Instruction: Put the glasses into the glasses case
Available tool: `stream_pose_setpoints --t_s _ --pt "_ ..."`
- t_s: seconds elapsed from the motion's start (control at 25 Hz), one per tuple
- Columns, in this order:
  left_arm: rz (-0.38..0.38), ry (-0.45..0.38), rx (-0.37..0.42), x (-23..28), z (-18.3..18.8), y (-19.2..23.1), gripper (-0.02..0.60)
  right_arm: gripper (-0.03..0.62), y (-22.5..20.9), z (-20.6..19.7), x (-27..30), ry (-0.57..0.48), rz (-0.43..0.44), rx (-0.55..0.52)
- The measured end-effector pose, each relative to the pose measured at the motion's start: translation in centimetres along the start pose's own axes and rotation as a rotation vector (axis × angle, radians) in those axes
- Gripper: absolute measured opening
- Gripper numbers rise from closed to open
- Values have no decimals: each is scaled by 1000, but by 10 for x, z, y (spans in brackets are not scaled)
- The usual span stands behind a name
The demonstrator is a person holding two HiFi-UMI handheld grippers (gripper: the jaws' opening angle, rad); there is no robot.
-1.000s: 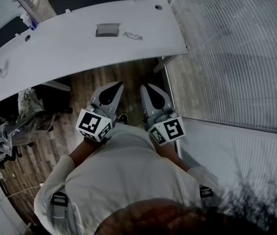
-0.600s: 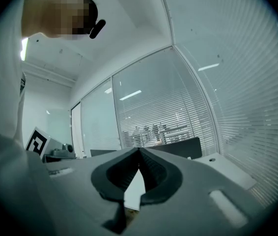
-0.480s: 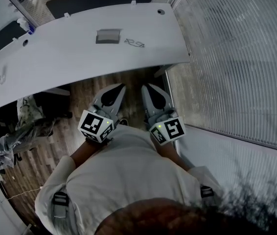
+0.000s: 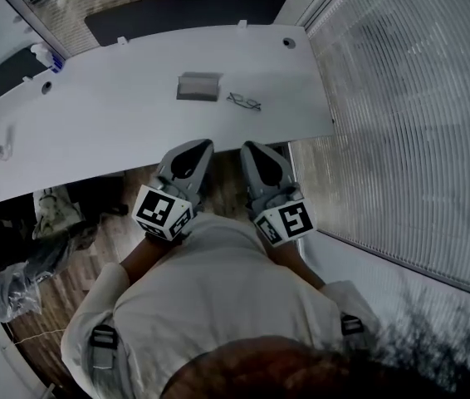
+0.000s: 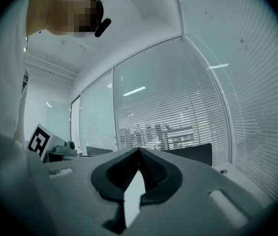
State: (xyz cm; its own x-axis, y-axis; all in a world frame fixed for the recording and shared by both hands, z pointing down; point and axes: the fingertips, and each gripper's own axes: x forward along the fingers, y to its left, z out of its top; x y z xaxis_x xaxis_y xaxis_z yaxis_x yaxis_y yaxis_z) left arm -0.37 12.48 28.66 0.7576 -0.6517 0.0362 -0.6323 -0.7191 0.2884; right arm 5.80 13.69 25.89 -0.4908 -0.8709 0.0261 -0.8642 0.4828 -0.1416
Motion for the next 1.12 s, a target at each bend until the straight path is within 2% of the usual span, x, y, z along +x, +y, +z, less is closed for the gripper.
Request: stream_pose_setpoints --t_s 0.36,0.76,0.96,1.12 --pt "-20 10 33 33 20 59 2 3 -29 2 65 -16 -43 24" --pt "-10 8 7 73 25 69 2 3 -68 6 88 8 -45 17" --pt "10 41 -16 79 11 77 2 3 -73 -13 91 67 -45 46" --pt "13 96 -52 83 -9 80 2 2 -81 -36 89 128 -54 110"
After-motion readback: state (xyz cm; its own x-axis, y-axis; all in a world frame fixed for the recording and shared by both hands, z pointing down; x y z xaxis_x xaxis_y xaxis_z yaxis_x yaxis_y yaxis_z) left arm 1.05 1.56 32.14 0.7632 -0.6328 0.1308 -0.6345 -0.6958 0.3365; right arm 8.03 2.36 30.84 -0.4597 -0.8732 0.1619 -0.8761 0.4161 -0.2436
